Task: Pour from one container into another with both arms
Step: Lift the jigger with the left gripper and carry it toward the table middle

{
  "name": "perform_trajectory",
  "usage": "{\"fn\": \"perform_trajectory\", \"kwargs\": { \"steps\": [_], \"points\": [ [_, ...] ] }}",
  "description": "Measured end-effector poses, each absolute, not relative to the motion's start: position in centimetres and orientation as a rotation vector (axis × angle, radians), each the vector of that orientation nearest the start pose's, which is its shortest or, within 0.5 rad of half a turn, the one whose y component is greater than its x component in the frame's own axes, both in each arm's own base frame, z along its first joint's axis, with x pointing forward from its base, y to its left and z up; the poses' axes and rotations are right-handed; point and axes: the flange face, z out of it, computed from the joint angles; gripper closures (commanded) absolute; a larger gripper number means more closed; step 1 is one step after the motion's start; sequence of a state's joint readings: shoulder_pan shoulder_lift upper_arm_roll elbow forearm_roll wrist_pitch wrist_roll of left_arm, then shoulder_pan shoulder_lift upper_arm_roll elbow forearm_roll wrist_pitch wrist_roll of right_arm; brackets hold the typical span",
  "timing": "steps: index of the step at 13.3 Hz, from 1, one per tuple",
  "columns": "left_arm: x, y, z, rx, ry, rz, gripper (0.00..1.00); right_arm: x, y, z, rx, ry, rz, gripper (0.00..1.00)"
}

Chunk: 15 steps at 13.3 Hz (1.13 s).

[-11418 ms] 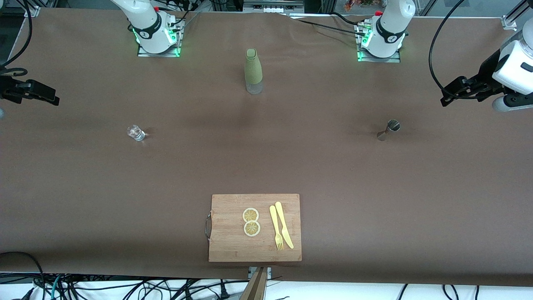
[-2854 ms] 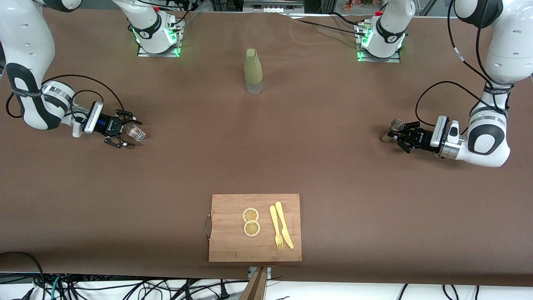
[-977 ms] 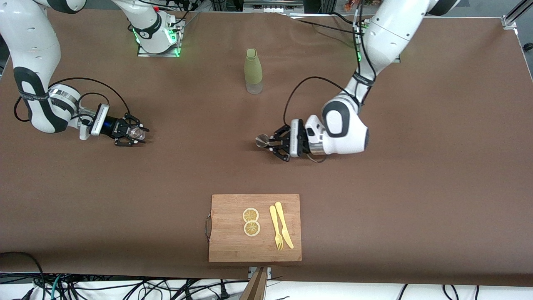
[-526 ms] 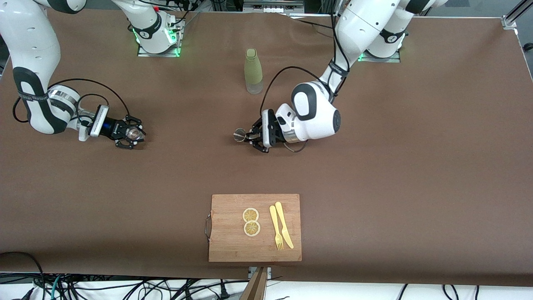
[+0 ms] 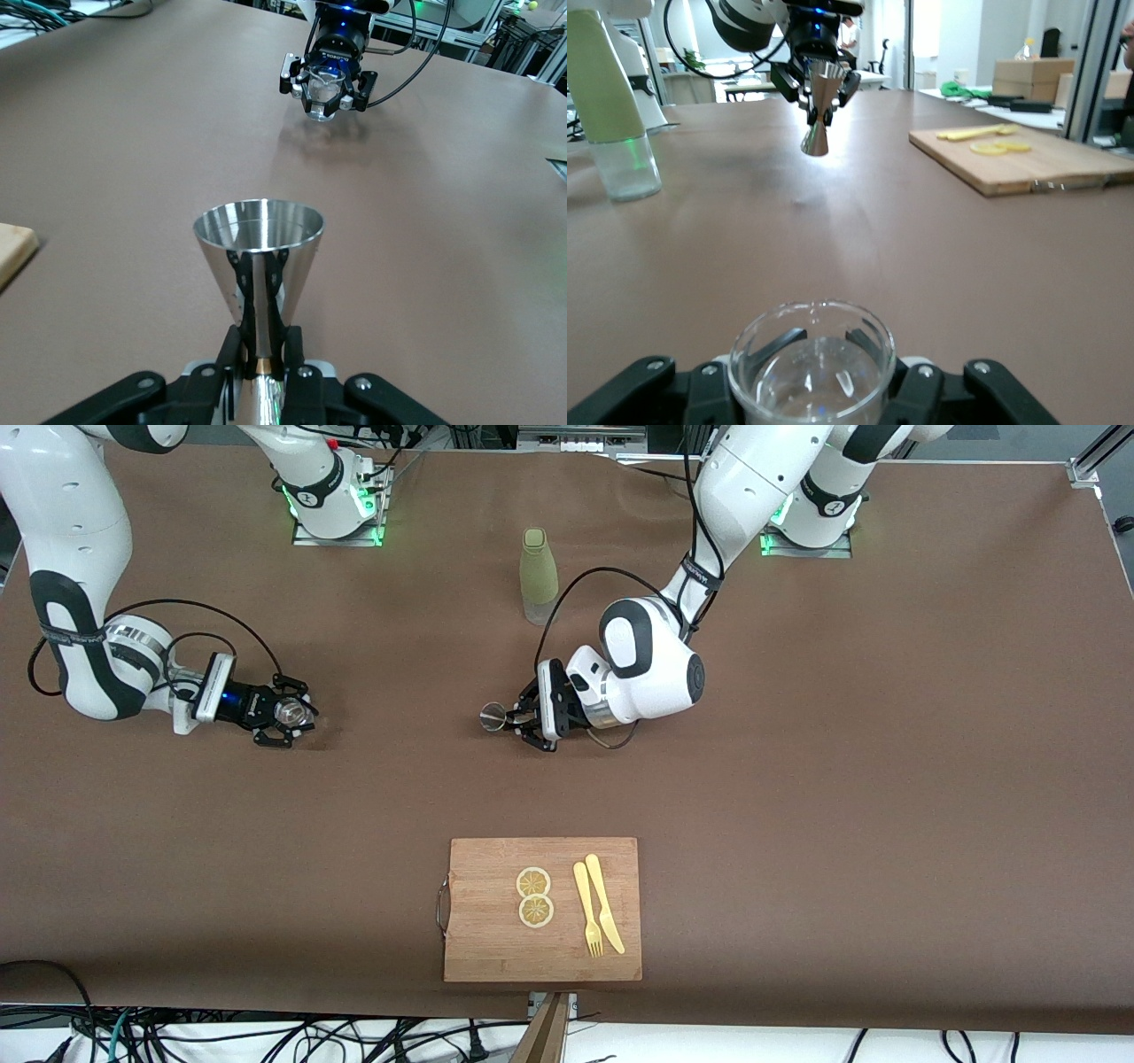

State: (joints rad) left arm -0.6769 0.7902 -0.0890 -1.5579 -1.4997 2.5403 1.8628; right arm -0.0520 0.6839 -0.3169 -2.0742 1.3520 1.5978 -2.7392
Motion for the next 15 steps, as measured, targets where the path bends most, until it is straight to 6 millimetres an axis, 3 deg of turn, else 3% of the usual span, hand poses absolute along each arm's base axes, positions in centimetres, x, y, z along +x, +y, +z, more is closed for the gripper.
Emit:
{"fn": "perform_trajectory", "kwargs": {
  "steps": [7,15],
  "points": [
    [53.3,-48.0,19.5,1.799,-1.407,0.766,1.0,53.1,-3.8,11.9,-1.432,-1.319,-1.135,0.73],
    [52.1,-49.1,18.7,1.81,-1.367,0.717,1.0,58.6,5.1,14.8,-1.446,-1.262,-1.125,0.73]
  ]
}}
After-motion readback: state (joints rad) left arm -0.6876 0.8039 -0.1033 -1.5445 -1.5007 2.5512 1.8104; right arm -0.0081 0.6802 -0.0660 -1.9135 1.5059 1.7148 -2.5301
